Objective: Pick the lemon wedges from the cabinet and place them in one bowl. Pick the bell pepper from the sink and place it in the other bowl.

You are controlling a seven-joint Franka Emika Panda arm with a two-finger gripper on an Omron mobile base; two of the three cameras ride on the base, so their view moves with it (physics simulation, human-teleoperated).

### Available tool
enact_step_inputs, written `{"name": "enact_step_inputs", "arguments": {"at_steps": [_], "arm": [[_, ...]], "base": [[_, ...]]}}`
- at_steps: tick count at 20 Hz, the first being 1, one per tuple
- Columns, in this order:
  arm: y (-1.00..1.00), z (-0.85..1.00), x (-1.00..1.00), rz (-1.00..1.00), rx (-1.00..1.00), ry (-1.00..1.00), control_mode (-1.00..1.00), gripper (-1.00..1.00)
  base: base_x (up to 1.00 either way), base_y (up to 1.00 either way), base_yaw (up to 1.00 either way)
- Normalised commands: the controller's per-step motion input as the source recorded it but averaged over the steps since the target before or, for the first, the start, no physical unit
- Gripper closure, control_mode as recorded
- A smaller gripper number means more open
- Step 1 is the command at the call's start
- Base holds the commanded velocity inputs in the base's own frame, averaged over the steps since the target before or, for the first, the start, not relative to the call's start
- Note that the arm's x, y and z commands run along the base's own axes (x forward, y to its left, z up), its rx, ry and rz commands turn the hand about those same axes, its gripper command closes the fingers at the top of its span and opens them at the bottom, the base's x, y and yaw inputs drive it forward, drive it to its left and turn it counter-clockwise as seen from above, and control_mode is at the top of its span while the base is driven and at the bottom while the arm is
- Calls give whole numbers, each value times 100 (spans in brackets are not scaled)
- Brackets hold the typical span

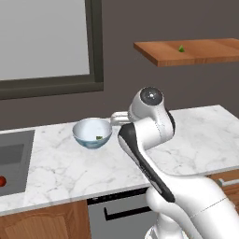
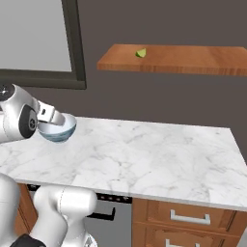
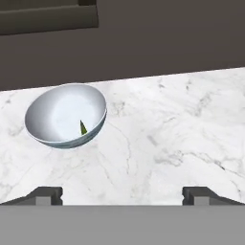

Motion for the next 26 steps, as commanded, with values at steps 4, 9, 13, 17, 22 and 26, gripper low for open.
{"name": "enact_step_inputs", "arguments": {"at_steps": [4, 9, 13, 17, 22, 26], "arm": [[-38, 31, -24, -23, 1, -1, -100, -100], [-27, 38, -26, -4, -1, -10, -100, -100], [-33, 31, -19, -1, -2, -10, -100, -100], [-33, 36, -8, -2, 0, -6, -100, -100], [-20, 46, -10, -6, 0, -6, -100, -100], [-15, 43, -12, -7, 0, -6, -100, -100]], "base": [[0, 0, 0], [0, 0, 0], [0, 0, 0], [0, 0, 0], [0, 0, 0], [0, 0, 0]]}}
